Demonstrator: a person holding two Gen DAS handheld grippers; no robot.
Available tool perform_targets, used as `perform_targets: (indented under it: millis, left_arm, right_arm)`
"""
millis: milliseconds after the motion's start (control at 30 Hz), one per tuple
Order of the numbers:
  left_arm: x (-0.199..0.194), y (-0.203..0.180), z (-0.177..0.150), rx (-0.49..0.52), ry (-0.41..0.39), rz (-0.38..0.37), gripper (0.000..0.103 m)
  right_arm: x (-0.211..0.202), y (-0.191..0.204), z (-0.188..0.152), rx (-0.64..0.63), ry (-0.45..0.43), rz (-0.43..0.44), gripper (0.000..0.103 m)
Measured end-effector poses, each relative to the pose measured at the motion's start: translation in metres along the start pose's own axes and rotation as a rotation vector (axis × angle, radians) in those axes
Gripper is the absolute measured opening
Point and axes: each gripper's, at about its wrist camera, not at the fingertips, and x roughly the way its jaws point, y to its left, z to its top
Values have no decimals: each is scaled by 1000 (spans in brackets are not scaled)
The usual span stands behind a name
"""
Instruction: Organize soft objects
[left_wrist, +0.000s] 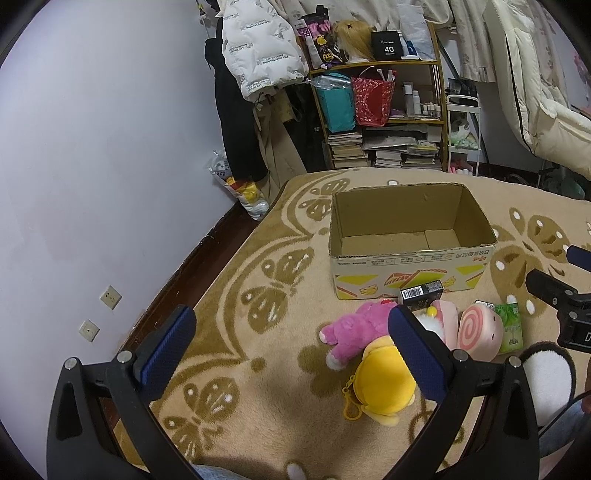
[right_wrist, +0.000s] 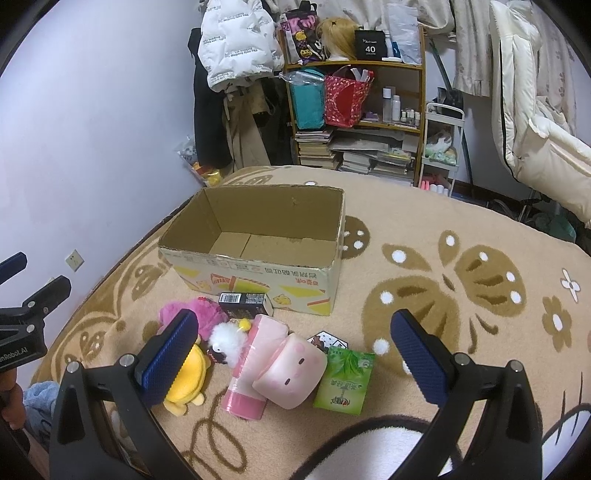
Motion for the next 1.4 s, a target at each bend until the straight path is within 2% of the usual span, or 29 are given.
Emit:
perform_targets:
  millis: [300, 467, 667, 867, 1033, 1233, 1400]
  left_arm:
    - [14, -3, 3, -2, 36, -33, 103]
    - [32, -5, 6, -24, 81, -90, 103]
    - [62, -13, 5, -7, 134, -63, 103]
    - [92, -18, -1, 6, 213, -77, 103]
    - [109, -26, -9, 10, 281, -119, 103]
    - [128, -39, -23, -23, 384, -217, 103]
    - [138, -49, -34, -18, 432, -248, 103]
  right_arm:
    - [6, 1, -4, 3, 18, -11, 103]
    - [15, 2, -4, -1, 38, -13, 103]
    - [33, 4, -5, -6, 71, -5, 103]
    - [56, 4, -8, -7, 122, 0, 103]
    - [73, -2, -12, 25, 171, 17, 103]
    - [87, -6, -14, 36, 200, 11, 103]
    - [94, -10, -18, 66, 233, 27, 103]
